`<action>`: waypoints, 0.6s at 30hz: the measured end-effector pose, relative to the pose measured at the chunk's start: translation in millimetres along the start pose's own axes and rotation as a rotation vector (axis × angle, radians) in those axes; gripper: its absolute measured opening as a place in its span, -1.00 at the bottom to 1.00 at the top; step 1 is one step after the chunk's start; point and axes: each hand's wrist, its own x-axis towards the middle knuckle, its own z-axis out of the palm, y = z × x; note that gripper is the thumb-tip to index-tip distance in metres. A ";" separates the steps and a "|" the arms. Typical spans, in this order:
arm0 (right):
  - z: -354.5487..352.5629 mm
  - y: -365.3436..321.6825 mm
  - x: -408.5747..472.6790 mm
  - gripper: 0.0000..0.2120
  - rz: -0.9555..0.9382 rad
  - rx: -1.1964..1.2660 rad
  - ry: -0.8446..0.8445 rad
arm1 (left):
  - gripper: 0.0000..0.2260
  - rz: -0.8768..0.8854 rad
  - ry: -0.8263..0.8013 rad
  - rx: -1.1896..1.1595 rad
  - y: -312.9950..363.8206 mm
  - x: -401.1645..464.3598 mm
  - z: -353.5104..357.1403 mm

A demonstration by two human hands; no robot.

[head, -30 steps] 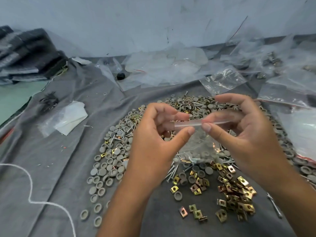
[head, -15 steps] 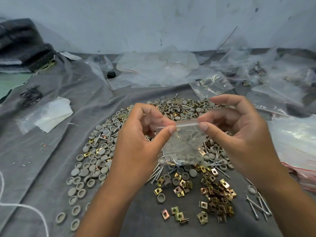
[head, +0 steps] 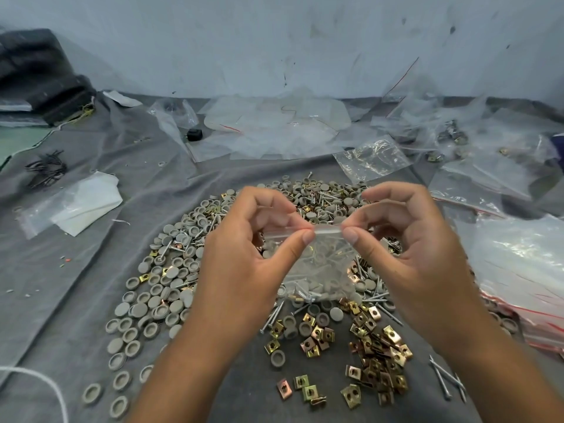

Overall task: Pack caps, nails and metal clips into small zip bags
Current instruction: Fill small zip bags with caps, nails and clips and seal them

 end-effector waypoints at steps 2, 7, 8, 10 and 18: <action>0.7 -1.3 -0.5 -0.61 -0.017 -0.008 -0.008 | -0.76 0.009 -0.003 0.010 0.7 -0.2 -1.2; 4.0 -1.9 -0.6 -0.63 -0.022 -0.009 -0.018 | -0.78 0.020 -0.018 0.064 1.7 -1.2 2.3; 4.3 -1.7 -0.6 -0.65 -0.021 -0.009 -0.023 | -0.78 0.015 -0.019 0.059 1.4 -1.6 3.0; 3.8 -1.6 -0.9 -0.67 -0.023 -0.013 -0.030 | -0.78 0.012 -0.024 0.034 1.4 -1.7 3.5; 4.5 -0.9 -2.1 -0.68 -0.125 -0.115 -0.047 | -0.74 0.003 -0.042 -0.032 4.0 -2.5 4.4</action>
